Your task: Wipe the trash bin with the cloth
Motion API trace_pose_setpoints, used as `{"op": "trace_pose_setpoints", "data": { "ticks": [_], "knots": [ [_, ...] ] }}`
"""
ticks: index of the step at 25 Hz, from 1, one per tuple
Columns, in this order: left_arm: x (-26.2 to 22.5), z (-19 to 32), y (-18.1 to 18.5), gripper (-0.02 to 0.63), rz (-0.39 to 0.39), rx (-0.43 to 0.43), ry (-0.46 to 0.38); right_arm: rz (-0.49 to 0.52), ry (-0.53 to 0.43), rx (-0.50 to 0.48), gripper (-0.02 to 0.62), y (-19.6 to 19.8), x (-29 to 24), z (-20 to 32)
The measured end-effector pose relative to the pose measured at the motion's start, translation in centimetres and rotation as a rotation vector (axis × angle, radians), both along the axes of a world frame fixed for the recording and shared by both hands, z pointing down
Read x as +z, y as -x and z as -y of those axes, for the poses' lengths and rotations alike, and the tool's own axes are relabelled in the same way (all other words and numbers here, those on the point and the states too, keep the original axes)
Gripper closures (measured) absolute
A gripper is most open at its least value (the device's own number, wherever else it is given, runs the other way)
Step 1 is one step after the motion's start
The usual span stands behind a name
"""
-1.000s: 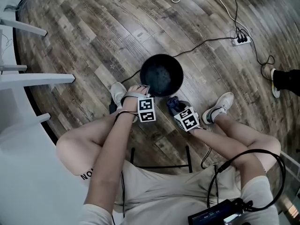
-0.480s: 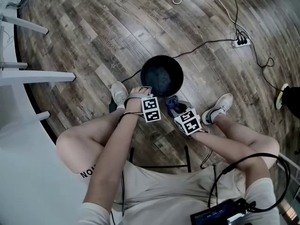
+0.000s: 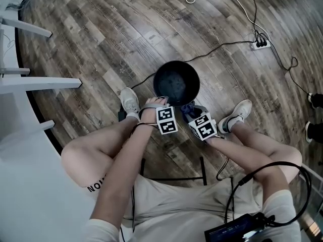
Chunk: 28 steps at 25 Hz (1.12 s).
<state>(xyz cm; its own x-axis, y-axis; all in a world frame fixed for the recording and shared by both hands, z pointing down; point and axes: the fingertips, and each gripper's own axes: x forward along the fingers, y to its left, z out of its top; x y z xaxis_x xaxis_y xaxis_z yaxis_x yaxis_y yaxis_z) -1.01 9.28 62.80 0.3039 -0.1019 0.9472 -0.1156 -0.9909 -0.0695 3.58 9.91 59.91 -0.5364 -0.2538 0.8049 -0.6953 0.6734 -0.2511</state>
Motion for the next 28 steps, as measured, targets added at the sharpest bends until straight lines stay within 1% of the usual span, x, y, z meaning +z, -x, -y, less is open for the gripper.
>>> {"op": "trace_pose_setpoints", "data": {
  "ticks": [4,8,18,24,28],
  "knots": [
    [-0.2,0.0,-0.4,0.523,-0.035,0.037,-0.006,-0.037,-0.006,-0.021,0.492,-0.6,2.0,0.2],
    [-0.4,0.0,-0.7,0.532,-0.043,0.066,-0.017,-0.054,0.003,-0.028,0.492,-0.7,3.4,0.3],
    [-0.6,0.1,-0.9,0.54,-0.055,0.083,-0.025,-0.112,0.019,-0.038,0.492,-1.1,7.5,0.6],
    [-0.7,0.1,-1.0,0.541,-0.058,0.091,-0.022,-0.125,0.031,-0.024,0.492,-1.2,9.6,0.8],
    [-0.8,0.2,-0.9,0.545,-0.056,0.095,-0.003,-0.123,0.033,-0.013,0.492,-1.1,11.6,1.1]
  ]
}}
